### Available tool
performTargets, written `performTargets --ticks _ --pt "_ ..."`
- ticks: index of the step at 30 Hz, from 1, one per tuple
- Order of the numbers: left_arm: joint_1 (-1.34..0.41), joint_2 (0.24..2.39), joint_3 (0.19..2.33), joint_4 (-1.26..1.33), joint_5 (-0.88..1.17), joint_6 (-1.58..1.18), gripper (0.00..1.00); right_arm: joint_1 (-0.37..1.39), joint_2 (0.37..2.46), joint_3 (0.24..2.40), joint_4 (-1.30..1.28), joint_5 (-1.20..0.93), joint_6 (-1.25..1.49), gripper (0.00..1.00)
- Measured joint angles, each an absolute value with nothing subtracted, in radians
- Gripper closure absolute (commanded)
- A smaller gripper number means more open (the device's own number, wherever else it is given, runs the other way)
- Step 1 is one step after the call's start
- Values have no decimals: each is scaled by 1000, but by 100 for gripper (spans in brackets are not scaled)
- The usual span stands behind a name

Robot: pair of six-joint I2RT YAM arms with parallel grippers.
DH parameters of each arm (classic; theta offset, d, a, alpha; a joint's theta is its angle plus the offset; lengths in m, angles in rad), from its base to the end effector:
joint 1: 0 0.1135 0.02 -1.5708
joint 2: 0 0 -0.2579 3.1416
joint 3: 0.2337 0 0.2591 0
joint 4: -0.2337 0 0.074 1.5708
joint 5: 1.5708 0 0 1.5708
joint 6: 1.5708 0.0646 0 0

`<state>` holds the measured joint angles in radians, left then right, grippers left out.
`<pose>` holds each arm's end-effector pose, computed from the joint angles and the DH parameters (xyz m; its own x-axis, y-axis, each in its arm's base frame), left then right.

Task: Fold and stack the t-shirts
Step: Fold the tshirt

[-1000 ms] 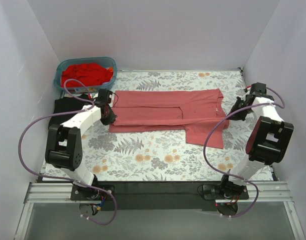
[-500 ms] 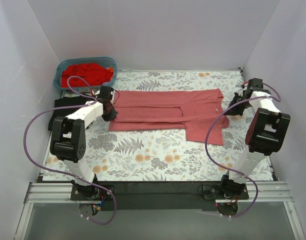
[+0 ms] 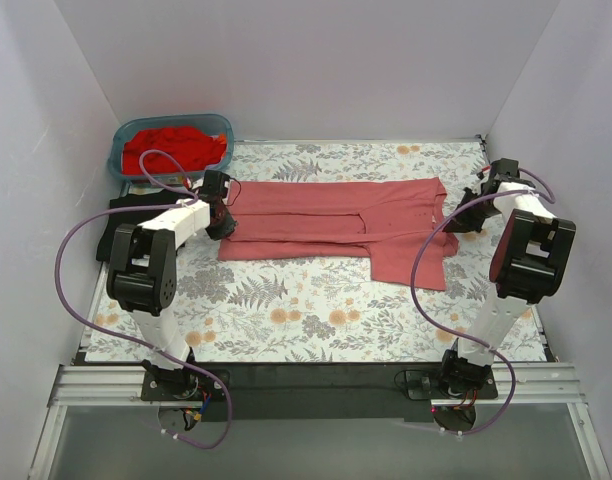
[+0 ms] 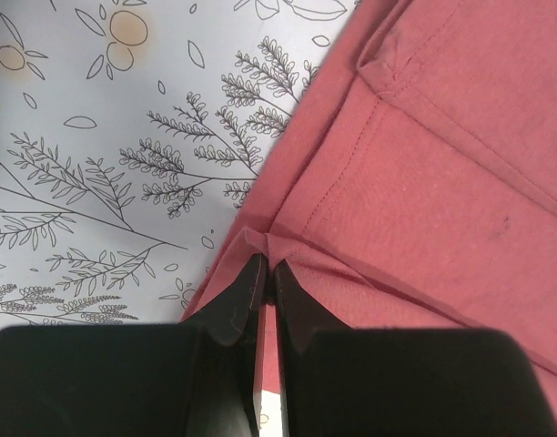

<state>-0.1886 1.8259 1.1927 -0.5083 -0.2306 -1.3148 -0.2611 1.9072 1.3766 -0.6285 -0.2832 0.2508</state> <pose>0.3768 -0.0569 0.1378 -0.3123 -0.8992 -0.3064 -0.8415 0.4116 -0.3500 0.3982 -0.0877 0.1565 -0.8230 0.4666 -0.3241 0.3552 0.8678 0.3474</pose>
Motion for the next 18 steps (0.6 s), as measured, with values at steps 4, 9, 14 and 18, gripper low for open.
performTargets --ticks 4,9,14,18 --pt "-189 1827 1193 -500 -237 -1315 100 -257 1914 1377 -619 -283 250 97" --pt "-189 1827 1194 -493 -242 -1315 100 -252 1914 1377 -606 -283 240 96" --pt "-189 1827 1194 -488 -244 -1313 100 -252 1914 1377 -599 -283 236 96" --pt "-189 1827 1194 -486 -245 -1313 100 -252 1915 1377 -589 -284 236 96"
